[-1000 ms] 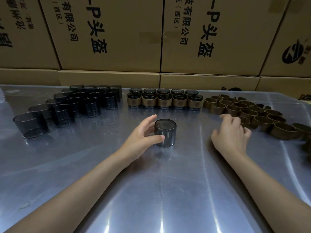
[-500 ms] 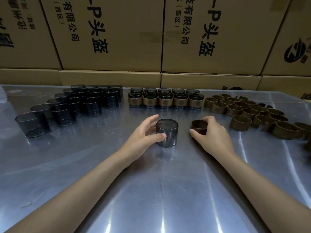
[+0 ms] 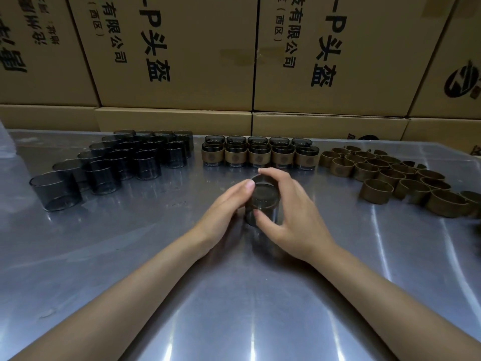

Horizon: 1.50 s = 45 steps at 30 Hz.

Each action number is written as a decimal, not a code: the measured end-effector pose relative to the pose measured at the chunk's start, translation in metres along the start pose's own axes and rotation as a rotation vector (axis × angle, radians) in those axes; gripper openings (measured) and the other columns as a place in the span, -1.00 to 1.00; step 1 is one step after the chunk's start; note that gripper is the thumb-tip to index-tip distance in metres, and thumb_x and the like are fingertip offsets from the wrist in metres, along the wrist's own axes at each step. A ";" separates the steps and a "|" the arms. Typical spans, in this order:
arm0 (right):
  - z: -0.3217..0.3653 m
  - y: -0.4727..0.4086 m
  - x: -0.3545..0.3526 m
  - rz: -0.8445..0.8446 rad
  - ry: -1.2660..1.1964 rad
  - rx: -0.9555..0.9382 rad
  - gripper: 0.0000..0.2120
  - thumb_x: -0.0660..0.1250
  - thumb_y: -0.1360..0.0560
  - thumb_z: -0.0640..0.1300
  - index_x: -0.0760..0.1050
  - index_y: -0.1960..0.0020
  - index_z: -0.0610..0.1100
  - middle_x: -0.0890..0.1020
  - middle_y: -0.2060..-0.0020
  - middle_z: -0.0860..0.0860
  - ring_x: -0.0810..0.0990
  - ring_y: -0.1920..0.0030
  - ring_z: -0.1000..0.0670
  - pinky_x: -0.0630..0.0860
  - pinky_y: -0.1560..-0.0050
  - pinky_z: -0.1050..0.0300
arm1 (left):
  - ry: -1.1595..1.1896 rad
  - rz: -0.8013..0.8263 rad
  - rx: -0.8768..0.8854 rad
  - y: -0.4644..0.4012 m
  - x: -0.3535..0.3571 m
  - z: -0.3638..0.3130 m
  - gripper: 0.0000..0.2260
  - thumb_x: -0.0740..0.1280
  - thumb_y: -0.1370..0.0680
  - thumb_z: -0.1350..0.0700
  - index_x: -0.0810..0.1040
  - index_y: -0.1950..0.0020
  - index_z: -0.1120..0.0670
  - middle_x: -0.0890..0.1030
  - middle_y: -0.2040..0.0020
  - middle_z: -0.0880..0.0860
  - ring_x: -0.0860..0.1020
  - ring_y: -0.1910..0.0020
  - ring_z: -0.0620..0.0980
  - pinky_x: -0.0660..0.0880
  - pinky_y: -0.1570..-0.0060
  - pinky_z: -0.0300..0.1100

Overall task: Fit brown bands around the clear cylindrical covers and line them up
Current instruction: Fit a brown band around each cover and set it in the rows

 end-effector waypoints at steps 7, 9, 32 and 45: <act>-0.014 0.002 0.012 0.157 -0.265 0.168 -0.52 0.06 -0.51 0.15 0.01 -0.38 0.40 0.42 -0.30 0.13 0.46 -0.24 0.10 0.41 -0.23 0.06 | -0.109 0.001 0.028 -0.002 0.001 0.000 -0.62 0.21 -0.53 -0.16 0.56 -0.23 0.00 0.68 -0.08 -0.04 0.62 -0.11 -0.09 0.50 -0.03 -0.30; -0.018 0.002 0.013 0.165 -0.322 0.207 -0.53 -0.04 -0.54 0.18 -0.05 -0.40 0.45 0.35 -0.41 0.15 0.38 -0.37 0.10 0.32 -0.34 0.09 | -0.139 -0.004 0.051 -0.002 0.002 -0.002 -0.61 0.19 -0.52 -0.17 0.55 -0.24 -0.02 0.68 -0.09 -0.09 0.62 -0.11 -0.14 0.49 -0.01 -0.38; -0.032 0.008 0.019 0.202 -0.520 0.432 -0.24 -0.06 -0.37 0.53 0.28 -0.41 0.13 0.55 -0.22 0.14 0.49 -0.28 0.11 0.36 -0.38 -0.02 | -0.049 0.070 -0.039 0.002 0.007 -0.002 -0.51 0.17 -0.49 -0.27 0.34 -0.42 -0.24 0.54 -0.31 -0.18 0.50 -0.29 -0.19 0.39 -0.33 -0.18; -0.012 0.004 0.014 0.024 -0.913 0.500 -0.69 0.15 -0.62 -0.01 0.44 -0.27 -0.15 0.64 -0.11 -0.12 0.68 -0.03 0.02 0.56 0.18 0.30 | 0.273 -0.116 0.001 0.002 -0.012 -0.001 -0.58 0.33 -0.46 0.00 0.55 -0.30 0.07 0.67 -0.14 0.08 0.62 -0.16 0.09 0.60 0.00 -0.16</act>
Point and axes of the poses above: each hand's wrist, its own y-axis away from the middle knuckle, its own x-axis out of the palm, z = x × y, the point moved 6 cm from there along -y, towards the middle knuckle
